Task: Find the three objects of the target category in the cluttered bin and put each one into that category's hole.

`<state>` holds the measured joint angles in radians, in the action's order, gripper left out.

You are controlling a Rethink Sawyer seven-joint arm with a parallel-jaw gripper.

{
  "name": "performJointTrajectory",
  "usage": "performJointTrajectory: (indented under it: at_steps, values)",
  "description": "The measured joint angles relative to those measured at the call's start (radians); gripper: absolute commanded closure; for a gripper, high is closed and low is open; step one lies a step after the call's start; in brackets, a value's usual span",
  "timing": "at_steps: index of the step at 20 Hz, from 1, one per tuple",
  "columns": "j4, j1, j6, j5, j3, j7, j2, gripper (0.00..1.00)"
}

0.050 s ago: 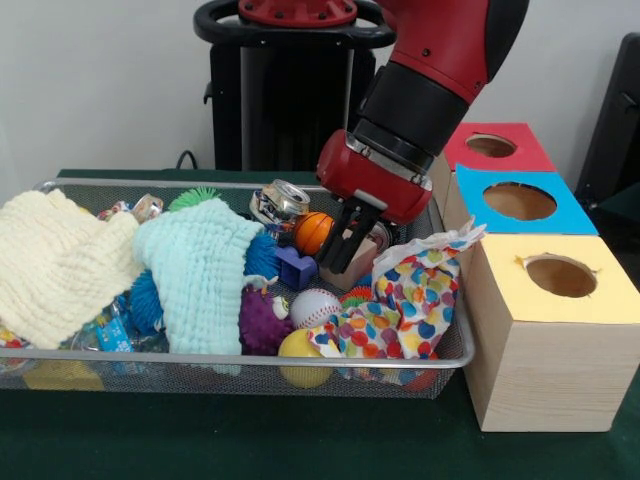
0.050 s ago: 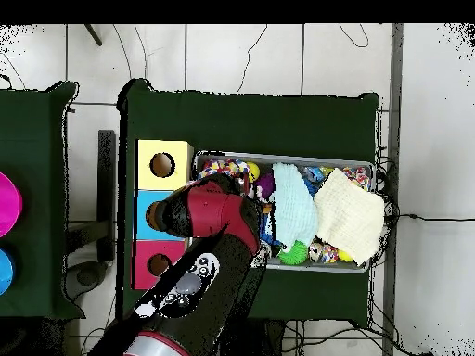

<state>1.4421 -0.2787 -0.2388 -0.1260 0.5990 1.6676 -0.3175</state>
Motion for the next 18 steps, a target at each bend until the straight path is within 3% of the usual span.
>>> performJointTrajectory:
  at_steps: [7,15,18]
  values:
    - [0.008,0.001,-0.001,0.0,-0.005,0.0,-0.016,1.0]
    - [0.16,0.015,-0.086,0.002,-0.03,0.0,-0.26,1.0]
    - [0.238,0.012,-0.149,0.009,-0.029,0.0,-0.395,1.0]
